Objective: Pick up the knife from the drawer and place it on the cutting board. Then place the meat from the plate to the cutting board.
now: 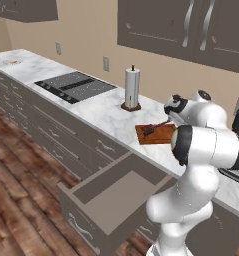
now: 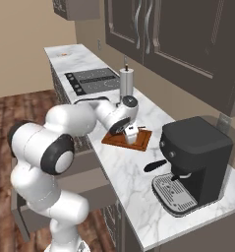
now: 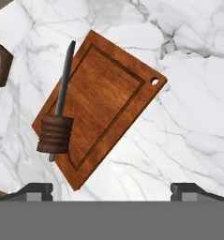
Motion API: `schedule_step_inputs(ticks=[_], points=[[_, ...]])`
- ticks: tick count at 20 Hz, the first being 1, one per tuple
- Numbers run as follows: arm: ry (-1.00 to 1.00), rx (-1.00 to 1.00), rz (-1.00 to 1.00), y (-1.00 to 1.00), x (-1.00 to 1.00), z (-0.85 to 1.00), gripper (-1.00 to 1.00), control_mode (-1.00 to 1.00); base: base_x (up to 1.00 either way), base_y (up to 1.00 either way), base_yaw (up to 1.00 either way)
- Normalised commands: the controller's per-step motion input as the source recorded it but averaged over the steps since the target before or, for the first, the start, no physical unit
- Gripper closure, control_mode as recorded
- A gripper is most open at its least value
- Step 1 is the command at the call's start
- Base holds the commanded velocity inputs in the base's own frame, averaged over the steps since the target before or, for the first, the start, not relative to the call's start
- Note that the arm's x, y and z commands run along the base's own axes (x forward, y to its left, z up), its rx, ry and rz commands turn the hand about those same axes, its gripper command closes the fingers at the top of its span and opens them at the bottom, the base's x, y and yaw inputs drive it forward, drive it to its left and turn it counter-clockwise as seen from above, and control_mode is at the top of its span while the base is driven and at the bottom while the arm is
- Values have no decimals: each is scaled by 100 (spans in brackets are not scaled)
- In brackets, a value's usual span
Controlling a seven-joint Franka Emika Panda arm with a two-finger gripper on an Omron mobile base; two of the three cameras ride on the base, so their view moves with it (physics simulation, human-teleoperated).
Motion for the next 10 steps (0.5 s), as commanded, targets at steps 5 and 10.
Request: schedule_step_inputs(ticks=[5,10], points=[[0,-3,2,23,-62,37,-100,-100,0,0,0],[3,-4,1,28,-52,49,-100,-100,0,0,0]])
